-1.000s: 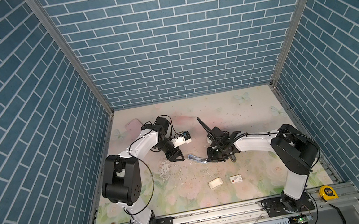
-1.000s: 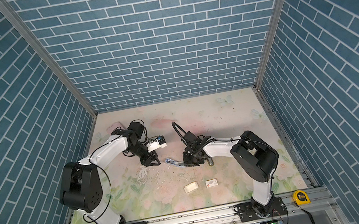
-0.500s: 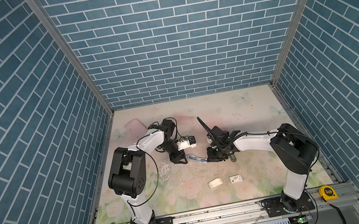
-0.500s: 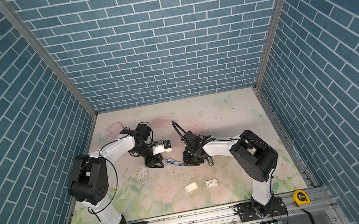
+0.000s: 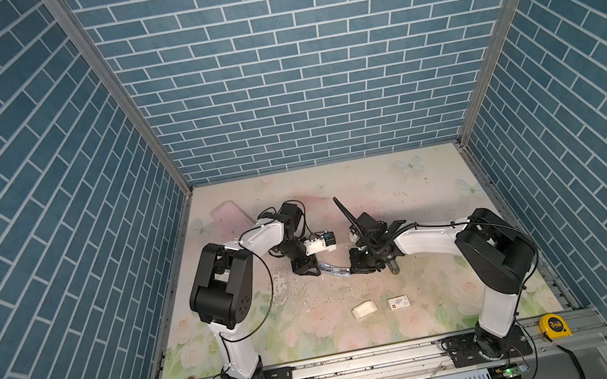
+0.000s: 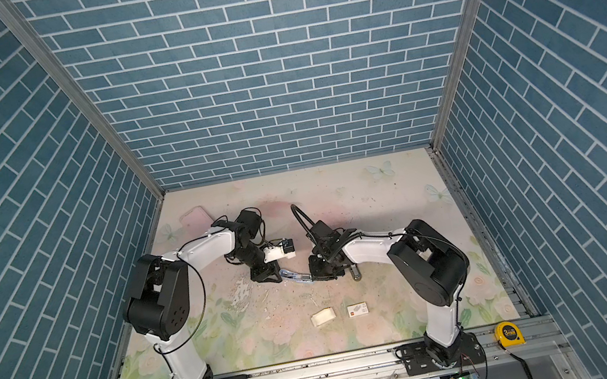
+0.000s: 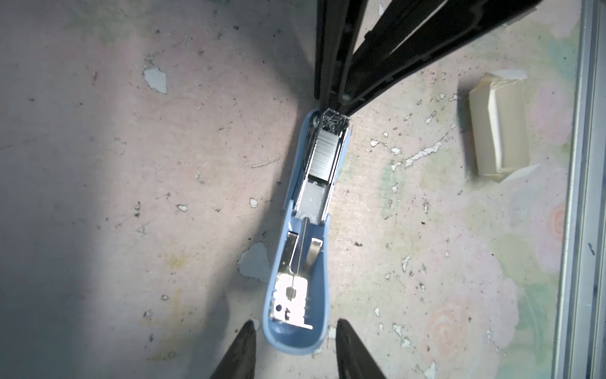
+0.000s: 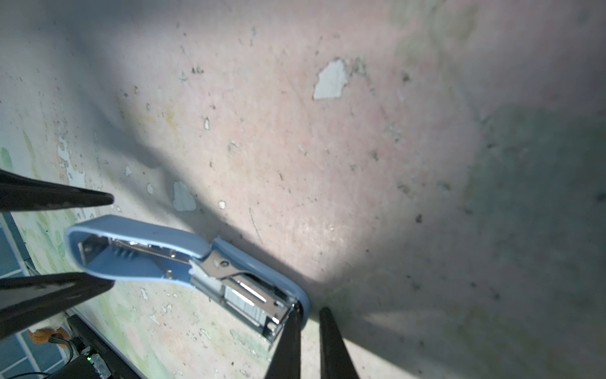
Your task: Load the staples into the stapler
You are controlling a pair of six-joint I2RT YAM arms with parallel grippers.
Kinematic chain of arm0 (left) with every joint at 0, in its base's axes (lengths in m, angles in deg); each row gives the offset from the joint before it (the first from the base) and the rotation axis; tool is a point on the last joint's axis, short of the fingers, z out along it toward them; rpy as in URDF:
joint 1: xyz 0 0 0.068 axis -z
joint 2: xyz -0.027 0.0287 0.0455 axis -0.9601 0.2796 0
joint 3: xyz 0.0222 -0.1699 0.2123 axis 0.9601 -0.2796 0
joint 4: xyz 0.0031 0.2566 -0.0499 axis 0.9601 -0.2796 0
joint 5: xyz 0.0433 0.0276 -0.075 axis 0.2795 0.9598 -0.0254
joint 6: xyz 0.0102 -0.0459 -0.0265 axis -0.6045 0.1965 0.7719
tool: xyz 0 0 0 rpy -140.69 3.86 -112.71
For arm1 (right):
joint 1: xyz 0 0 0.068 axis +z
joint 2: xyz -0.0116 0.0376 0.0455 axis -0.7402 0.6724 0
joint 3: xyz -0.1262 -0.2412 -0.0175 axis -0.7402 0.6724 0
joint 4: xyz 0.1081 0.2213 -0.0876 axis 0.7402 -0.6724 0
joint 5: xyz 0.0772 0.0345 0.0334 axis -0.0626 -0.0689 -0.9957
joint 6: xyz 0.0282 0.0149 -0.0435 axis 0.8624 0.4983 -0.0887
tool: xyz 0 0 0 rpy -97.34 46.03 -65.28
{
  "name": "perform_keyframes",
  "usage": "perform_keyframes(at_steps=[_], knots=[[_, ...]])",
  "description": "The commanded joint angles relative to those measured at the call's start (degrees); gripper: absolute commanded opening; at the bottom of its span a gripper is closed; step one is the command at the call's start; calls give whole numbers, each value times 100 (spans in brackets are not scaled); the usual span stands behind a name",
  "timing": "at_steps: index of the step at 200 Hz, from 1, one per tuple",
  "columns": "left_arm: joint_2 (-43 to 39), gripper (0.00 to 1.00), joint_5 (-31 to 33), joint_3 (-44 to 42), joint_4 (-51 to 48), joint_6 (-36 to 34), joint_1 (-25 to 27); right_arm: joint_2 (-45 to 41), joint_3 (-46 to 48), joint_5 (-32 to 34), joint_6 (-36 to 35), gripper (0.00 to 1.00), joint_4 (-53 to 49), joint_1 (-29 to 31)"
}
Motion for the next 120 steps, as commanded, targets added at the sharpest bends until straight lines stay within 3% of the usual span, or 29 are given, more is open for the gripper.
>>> perform_keyframes(at_steps=[1, 55, 97, 120], knots=[[88, 43, 77, 115, -75, -119, 90, 311, 52, 157, -103, 14, -328, -25], [118, 38, 114, 186, -175, -162, 140, 320, 14, 148, -129, 13, -392, -42], [14, 42, 184, 112, -357, -345, 143, 310, 27, 183, -174, 13, -468, -71], [17, 39, 210, 62, -334, -345, 152, 311, 34, 183, -174, 13, -448, -75]])
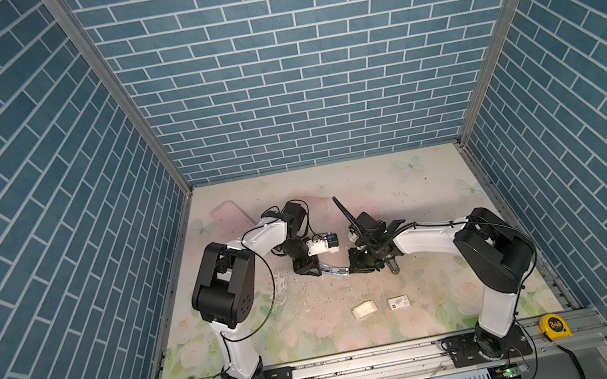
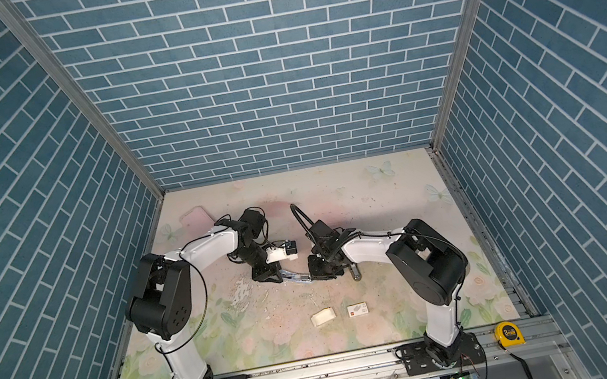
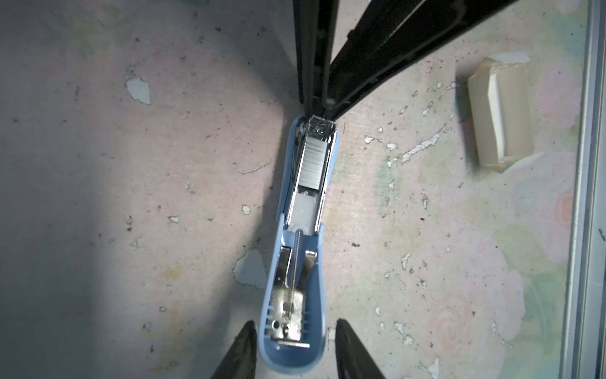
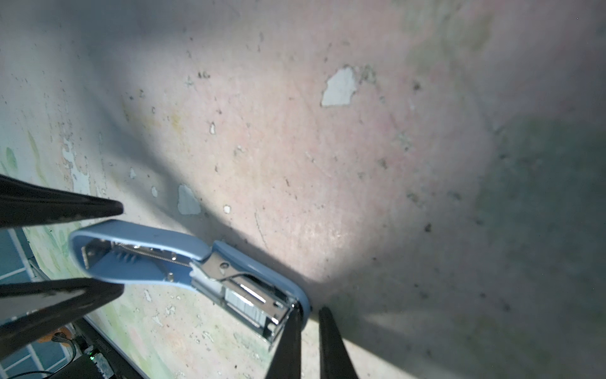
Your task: Load the staples into the stapler
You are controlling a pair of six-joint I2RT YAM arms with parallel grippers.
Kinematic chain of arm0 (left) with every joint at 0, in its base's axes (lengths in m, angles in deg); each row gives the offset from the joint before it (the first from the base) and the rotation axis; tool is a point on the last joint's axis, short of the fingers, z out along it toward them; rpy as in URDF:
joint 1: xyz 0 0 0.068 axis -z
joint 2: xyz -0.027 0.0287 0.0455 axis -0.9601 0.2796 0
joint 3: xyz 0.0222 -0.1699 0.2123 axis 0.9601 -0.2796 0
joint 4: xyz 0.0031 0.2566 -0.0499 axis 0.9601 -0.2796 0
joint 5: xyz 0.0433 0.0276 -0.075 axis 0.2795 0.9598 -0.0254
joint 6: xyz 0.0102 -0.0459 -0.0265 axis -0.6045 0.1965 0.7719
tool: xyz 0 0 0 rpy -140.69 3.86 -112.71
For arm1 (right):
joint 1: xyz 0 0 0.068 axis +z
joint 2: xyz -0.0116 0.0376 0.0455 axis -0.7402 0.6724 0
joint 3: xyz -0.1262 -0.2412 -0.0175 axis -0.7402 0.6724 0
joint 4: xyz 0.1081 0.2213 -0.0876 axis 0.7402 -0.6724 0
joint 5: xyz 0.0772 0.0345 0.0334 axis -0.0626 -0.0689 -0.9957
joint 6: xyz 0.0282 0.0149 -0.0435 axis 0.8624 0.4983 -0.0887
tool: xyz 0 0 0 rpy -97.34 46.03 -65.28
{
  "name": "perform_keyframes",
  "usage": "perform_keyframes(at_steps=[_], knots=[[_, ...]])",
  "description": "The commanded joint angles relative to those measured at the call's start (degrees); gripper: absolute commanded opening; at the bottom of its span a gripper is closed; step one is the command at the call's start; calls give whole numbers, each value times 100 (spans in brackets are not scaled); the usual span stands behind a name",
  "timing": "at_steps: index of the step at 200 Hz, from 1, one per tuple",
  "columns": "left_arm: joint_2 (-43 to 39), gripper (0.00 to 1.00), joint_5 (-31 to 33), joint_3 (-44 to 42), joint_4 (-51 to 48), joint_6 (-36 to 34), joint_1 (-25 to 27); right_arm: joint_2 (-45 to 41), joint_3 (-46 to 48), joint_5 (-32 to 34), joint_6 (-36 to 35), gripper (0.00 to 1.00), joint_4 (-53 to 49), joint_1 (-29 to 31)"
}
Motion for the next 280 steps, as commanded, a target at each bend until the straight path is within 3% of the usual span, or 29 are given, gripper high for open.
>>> perform_keyframes(at_steps=[1, 95, 180, 280], knots=[[-38, 39, 55, -68, -174, -115, 41, 261, 84, 218, -156, 13, -463, -34], [-384, 23, 63, -319, 272, 124, 165, 291, 143, 200, -121, 13, -368, -43], [-750, 21, -276, -391, 251, 345, 207, 335, 172, 191, -121, 12, -309, -55], [-722, 19, -217, -461, 318, 448, 333, 344, 172, 200, -147, 11, -348, -60]])
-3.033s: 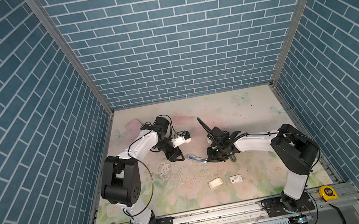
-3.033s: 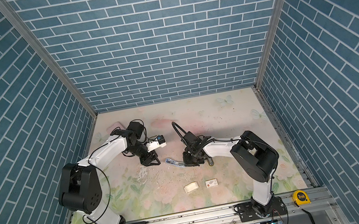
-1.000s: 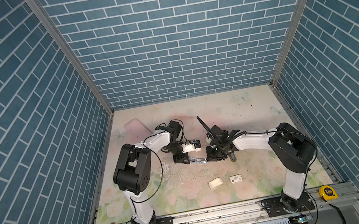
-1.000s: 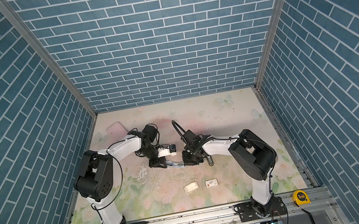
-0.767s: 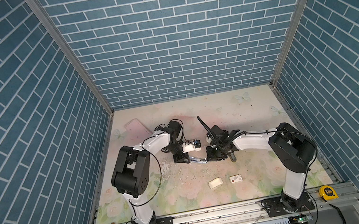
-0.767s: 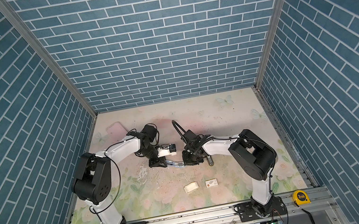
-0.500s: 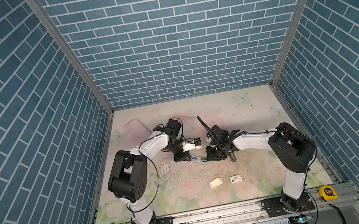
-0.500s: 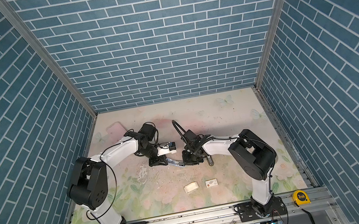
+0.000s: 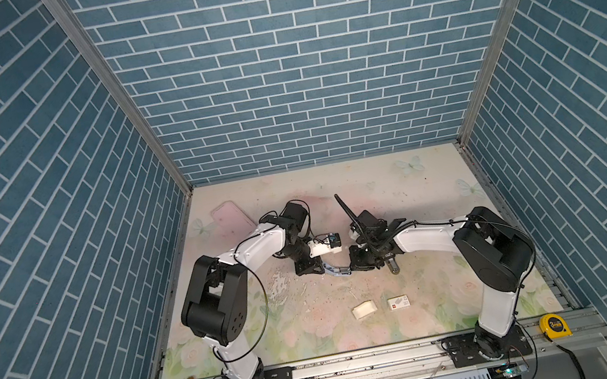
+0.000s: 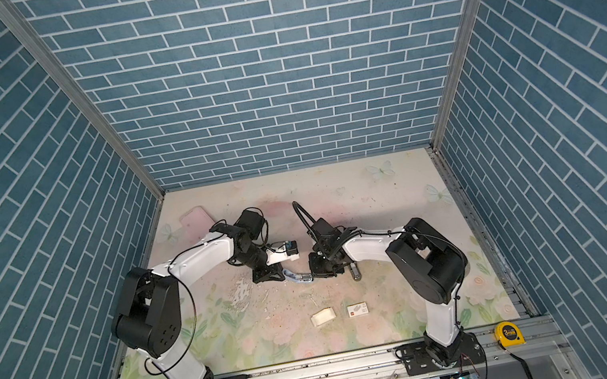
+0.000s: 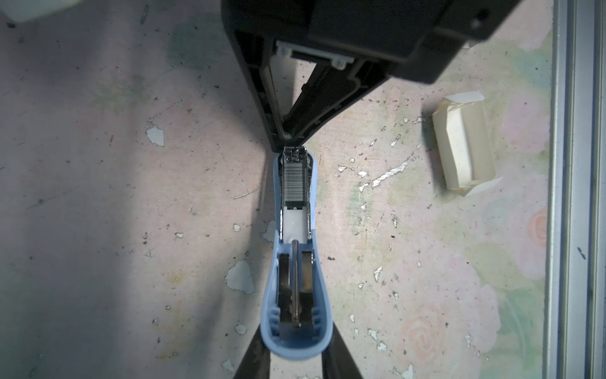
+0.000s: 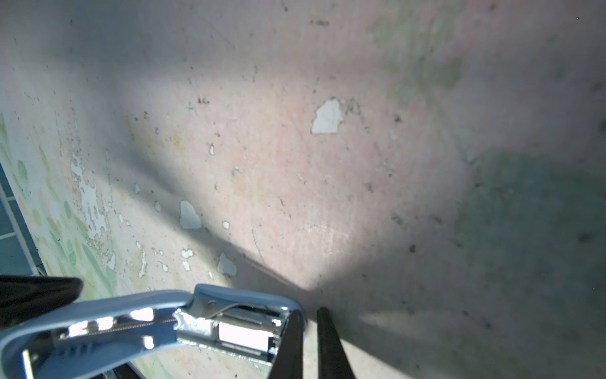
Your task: Load the staples into the stapler
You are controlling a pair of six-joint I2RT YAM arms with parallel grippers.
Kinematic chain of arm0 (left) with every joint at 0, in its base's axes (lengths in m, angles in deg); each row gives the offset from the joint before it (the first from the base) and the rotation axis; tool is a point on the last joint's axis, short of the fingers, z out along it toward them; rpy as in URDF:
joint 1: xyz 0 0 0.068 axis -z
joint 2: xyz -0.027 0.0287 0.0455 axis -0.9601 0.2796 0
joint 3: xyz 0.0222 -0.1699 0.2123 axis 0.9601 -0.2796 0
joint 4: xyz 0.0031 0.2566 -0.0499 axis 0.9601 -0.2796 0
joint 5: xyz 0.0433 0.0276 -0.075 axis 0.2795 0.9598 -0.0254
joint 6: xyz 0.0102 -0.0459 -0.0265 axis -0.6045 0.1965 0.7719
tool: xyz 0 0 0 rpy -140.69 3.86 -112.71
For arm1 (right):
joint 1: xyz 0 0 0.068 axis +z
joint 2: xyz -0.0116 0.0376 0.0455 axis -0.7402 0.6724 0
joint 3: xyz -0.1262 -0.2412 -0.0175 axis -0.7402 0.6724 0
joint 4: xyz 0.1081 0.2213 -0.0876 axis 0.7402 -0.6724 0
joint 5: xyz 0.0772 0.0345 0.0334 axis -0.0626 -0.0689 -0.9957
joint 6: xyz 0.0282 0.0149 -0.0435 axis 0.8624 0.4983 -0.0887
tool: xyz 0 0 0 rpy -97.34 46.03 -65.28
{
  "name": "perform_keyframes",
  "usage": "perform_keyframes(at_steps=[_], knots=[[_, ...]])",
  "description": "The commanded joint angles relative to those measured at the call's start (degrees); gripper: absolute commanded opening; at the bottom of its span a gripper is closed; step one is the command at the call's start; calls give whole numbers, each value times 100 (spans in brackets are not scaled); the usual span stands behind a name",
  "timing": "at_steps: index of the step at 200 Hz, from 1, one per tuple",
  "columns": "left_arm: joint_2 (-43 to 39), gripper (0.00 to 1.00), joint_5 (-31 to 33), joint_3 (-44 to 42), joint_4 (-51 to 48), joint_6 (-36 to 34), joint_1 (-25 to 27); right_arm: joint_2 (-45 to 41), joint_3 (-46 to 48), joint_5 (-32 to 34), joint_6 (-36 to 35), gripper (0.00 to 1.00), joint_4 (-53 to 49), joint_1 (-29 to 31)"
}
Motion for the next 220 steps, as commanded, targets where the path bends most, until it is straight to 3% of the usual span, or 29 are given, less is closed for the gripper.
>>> perform_keyframes(at_steps=[1, 128, 220], knots=[[-16, 19, -151, -64, -14, 60, 105, 303, 172, 226, -149, 11, -476, -1], [-44, 19, 59, -280, 144, 198, 148, 224, 32, 253, -457, 11, -976, 7], [-448, 20, 67, -350, 191, 540, 130, -68, 29, 669, -298, 14, -1026, -5]])
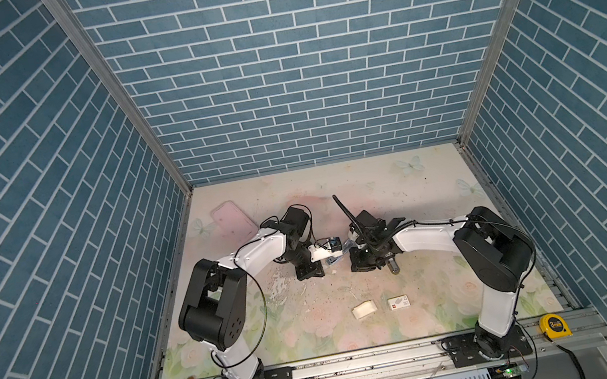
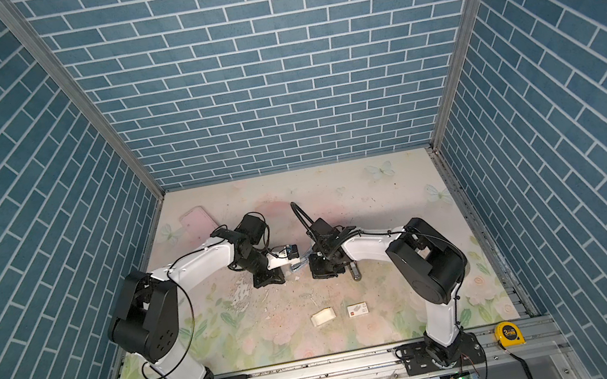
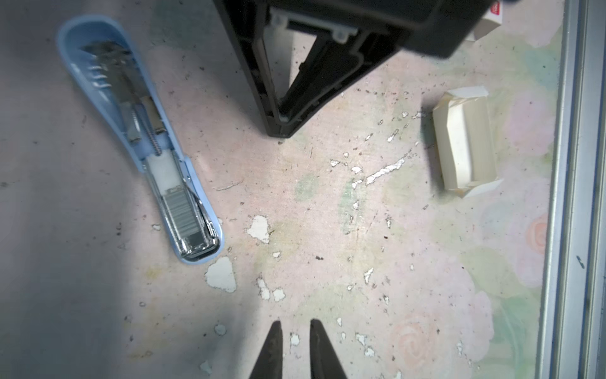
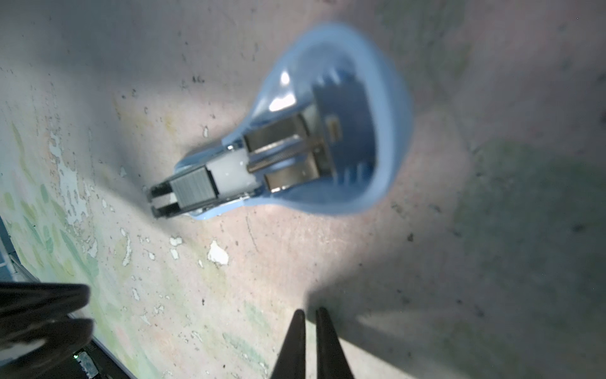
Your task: Load the staples into the stapler
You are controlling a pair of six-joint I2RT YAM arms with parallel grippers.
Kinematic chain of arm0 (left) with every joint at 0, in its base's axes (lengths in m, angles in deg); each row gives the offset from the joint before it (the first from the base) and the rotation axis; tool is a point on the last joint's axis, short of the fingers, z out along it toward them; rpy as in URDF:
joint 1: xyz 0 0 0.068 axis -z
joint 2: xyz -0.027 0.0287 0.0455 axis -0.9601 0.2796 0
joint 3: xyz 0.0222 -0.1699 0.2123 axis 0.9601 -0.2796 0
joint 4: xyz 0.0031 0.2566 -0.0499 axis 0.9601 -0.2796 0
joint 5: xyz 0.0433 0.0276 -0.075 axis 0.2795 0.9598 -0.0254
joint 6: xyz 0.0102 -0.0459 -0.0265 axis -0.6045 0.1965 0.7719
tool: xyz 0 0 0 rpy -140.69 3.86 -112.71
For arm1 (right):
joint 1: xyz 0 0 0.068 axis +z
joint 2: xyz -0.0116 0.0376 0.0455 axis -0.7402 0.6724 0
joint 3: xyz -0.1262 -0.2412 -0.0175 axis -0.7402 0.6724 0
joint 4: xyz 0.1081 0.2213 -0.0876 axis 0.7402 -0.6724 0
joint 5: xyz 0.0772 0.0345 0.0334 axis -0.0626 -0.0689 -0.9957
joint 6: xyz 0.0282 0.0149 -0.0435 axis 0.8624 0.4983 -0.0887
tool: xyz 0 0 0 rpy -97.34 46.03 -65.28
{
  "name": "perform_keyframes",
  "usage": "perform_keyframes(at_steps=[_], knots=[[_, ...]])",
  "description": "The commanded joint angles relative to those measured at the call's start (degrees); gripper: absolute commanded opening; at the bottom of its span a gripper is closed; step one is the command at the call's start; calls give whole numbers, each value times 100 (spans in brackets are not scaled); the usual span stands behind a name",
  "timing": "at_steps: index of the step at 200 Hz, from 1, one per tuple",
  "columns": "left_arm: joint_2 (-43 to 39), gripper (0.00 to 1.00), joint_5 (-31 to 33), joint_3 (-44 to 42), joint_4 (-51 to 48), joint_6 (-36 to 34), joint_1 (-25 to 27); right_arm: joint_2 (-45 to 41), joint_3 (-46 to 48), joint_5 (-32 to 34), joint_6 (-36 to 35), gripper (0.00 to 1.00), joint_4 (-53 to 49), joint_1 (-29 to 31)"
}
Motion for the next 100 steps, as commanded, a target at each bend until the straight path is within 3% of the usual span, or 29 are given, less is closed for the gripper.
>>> perform_keyframes(at_steps=[1, 22, 60, 100], knots=[[-160, 20, -50, 7, -31, 197, 21, -52, 128, 549, 32, 14, -670, -6], [-70, 23, -43, 94, 70, 478, -5, -145, 172, 699, 166, 19, -573, -90], [424, 43, -120, 452, 239, 1166, -82, -404, 259, 712, 379, 25, -339, -283], [846, 48, -76, 1015, 238, 1742, -108, -448, 262, 526, 435, 25, -195, -444]])
